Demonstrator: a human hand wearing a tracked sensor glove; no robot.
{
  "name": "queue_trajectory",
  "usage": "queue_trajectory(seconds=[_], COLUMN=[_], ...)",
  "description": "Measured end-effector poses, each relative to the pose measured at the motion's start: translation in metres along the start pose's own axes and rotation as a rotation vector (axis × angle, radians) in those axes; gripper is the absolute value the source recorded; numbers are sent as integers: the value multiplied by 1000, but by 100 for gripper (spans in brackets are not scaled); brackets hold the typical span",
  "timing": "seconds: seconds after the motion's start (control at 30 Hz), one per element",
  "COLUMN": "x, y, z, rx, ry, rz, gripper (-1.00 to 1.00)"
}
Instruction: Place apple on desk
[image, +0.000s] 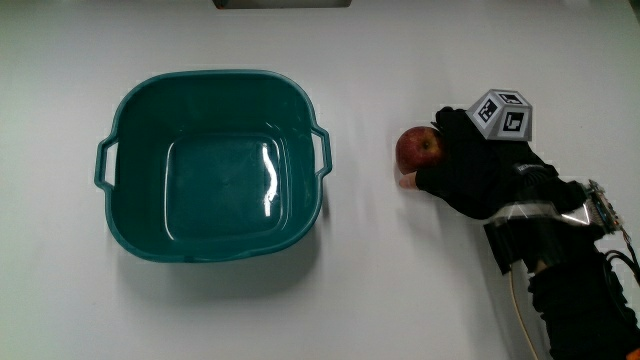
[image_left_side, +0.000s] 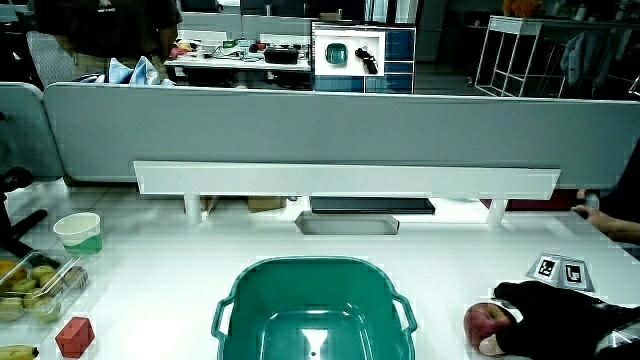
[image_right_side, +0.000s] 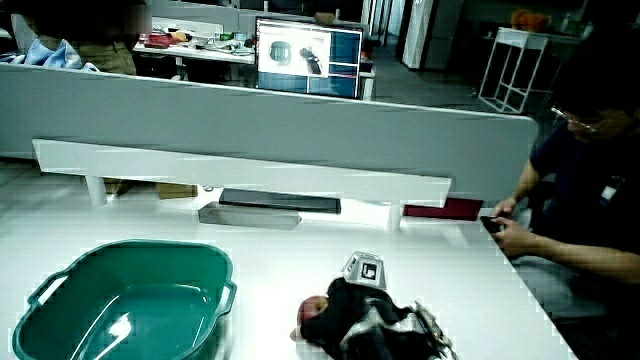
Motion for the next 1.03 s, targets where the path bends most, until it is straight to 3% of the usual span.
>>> queue_trajectory(seconds=[0.1,0.13,0.3,0.4,0.43,0.53,0.6,0.67,0.7,0.77,0.8,0.83,0.93,1.03], x=[-13,-19,-55,-68,-68,-80,-90,-98,-98,-107,-109,-115,-119,-121], y=[-21,-29,-72,-92,-95,-114,-129,-143,-145,-158,-161,-168,-173,-175], z=[6,8,13,8,3,-6,-8,-11,-16,-17,-21,-21,-34,-39], rx=[26,68,146,165,111,105,41,73,46,29,-12,8,-52,-63], ry=[-53,-94,-252,-296,-262,-282,-226,-265,-266,-259,-232,-258,-264,-281], rz=[21,23,52,90,90,162,238,270,266,326,342,369,390,389], gripper=[-68,-74,-100,-100,-100,-100,-100,-100,-100,-100,-100,-100,-100,-100])
